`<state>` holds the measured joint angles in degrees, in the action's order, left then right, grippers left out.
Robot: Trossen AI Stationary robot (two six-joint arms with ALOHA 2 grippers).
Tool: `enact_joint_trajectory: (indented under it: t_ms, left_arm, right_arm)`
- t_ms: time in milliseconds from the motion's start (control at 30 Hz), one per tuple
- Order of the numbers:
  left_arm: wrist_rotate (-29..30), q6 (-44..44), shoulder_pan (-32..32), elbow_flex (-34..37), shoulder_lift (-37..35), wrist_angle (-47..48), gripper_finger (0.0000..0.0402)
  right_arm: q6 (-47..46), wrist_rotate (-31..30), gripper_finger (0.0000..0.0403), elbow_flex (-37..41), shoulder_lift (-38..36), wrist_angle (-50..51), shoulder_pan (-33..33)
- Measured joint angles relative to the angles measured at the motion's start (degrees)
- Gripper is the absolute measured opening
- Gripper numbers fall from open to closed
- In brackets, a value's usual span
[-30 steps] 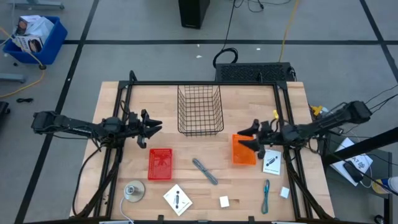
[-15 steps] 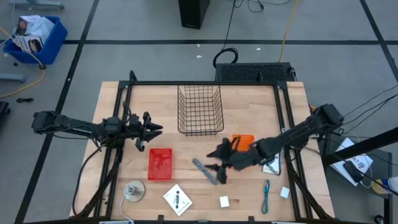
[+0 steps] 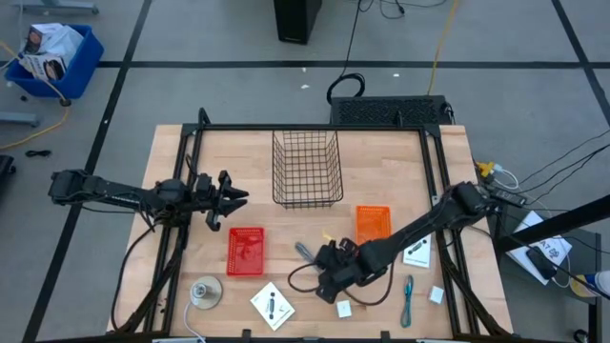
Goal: Pick and place items into bin
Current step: Put the white charger cable into the red bin
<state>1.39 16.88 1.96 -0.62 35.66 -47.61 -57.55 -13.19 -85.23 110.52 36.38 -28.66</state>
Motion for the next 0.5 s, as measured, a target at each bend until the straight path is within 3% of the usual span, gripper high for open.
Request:
enact_joint_trajectory:
  t_ms: [500]
  left_arm:
    - [0.2, -1.7, 0.0, 0.0, 0.0, 0.3, 0.0118]
  right_arm:
    - [-1.4, -0.1, 0.0210, -0.1, 7.3, -0.6, 0.2]
